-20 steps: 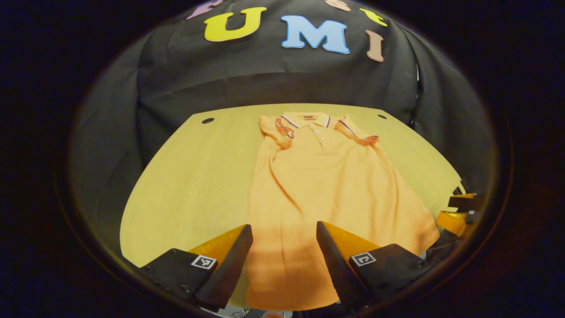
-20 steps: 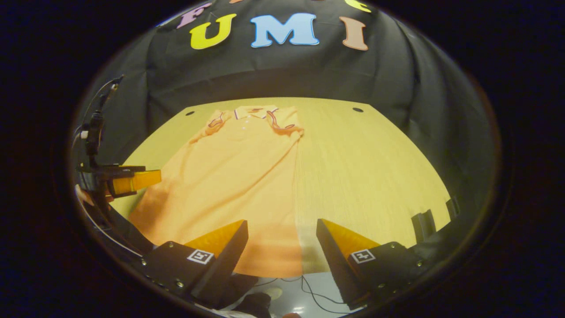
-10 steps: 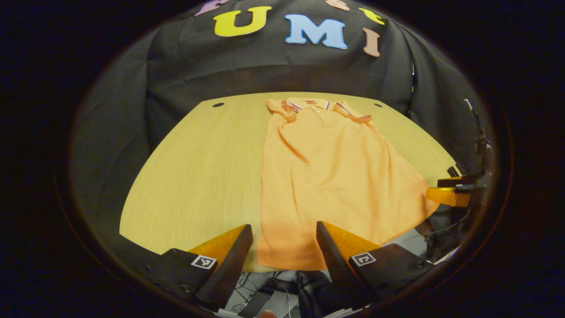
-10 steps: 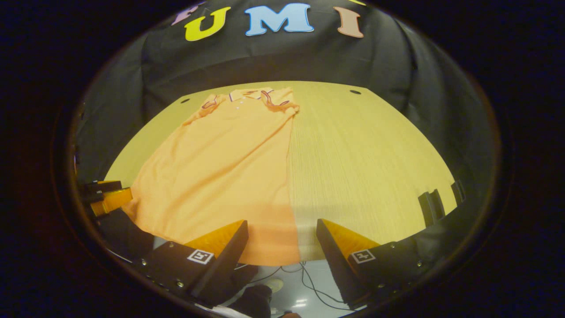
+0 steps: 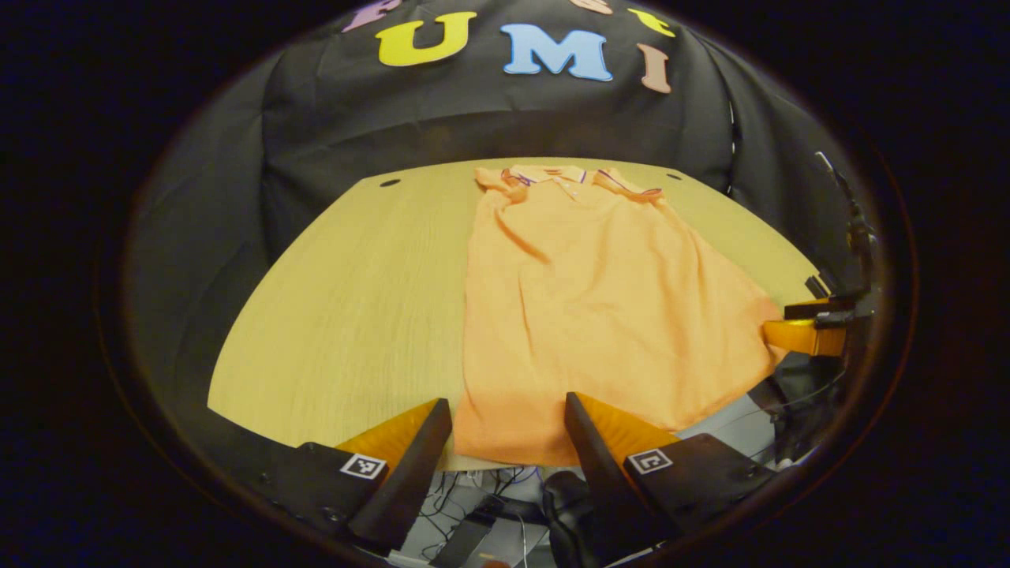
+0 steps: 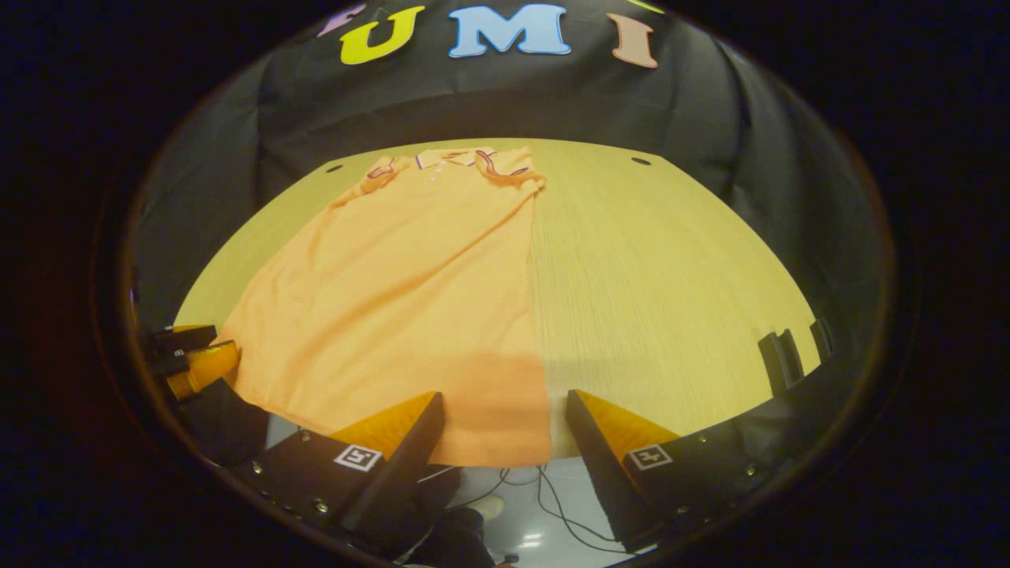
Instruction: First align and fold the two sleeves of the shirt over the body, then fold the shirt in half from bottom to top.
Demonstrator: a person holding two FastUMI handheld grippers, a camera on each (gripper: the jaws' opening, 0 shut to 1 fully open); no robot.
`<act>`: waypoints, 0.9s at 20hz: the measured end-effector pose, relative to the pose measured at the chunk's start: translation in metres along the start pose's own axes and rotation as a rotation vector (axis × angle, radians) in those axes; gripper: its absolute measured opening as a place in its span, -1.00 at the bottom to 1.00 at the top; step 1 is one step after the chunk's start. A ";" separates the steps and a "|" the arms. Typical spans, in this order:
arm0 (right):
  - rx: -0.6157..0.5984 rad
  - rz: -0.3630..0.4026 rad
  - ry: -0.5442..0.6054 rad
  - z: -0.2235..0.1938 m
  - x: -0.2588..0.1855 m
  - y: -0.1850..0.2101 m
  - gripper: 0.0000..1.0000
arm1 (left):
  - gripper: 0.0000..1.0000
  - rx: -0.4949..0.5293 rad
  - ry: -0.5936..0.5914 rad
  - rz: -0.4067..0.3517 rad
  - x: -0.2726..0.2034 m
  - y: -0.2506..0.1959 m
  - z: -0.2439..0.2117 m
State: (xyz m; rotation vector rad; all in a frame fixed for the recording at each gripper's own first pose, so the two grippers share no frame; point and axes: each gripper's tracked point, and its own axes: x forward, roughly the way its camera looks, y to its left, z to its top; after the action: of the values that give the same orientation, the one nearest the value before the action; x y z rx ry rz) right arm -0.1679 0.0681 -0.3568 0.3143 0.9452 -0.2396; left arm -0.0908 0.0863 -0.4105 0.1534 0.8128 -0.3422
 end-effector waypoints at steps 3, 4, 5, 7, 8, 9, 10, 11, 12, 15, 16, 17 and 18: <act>-0.007 0.005 0.000 0.000 -0.001 0.006 0.81 | 0.90 -0.017 0.000 0.017 0.004 -0.003 0.001; -0.011 0.009 0.002 -0.001 0.000 0.009 0.74 | 0.86 -0.015 -0.002 0.010 0.003 -0.007 0.002; -0.014 0.012 0.000 0.001 0.000 0.011 0.56 | 0.83 -0.004 -0.004 0.005 0.004 -0.011 0.003; -0.013 0.010 -0.005 0.001 0.000 0.011 0.06 | 0.36 0.022 -0.021 -0.009 0.005 -0.020 0.004; -0.017 0.018 -0.012 0.001 0.001 0.013 0.06 | 0.04 0.024 -0.036 -0.021 0.006 -0.025 0.006; 0.009 0.014 -0.019 0.002 0.001 0.012 -0.36 | -0.12 0.017 -0.051 -0.020 0.008 -0.027 0.008; 0.014 0.018 -0.014 0.001 0.000 0.011 -0.53 | -0.48 0.011 -0.056 -0.013 0.009 -0.026 0.009; -0.004 0.030 -0.019 0.004 0.001 0.011 -0.53 | -0.60 0.010 -0.056 -0.007 0.010 -0.025 0.008; 0.008 0.025 -0.016 0.001 -0.001 0.011 -0.53 | -0.75 -0.010 -0.054 0.002 0.011 -0.025 0.010; -0.022 0.038 -0.012 0.003 0.001 0.011 -0.91 | -0.82 -0.023 -0.041 0.022 0.011 -0.025 0.011; -0.030 0.052 -0.002 0.002 0.000 0.012 -0.91 | -0.82 -0.019 -0.028 0.028 0.010 -0.026 0.011; -0.033 0.079 -0.003 0.005 -0.002 0.016 -0.91 | -0.82 -0.015 -0.011 0.034 0.010 -0.025 0.012; -0.043 0.092 -0.011 0.011 -0.004 0.017 -0.90 | -0.82 -0.018 -0.008 0.043 0.009 -0.024 0.017</act>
State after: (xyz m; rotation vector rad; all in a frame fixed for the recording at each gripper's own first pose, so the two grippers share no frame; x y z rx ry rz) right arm -0.1565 0.0804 -0.3449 0.3156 0.9216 -0.1362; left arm -0.0823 0.0568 -0.4054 0.1528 0.8036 -0.2952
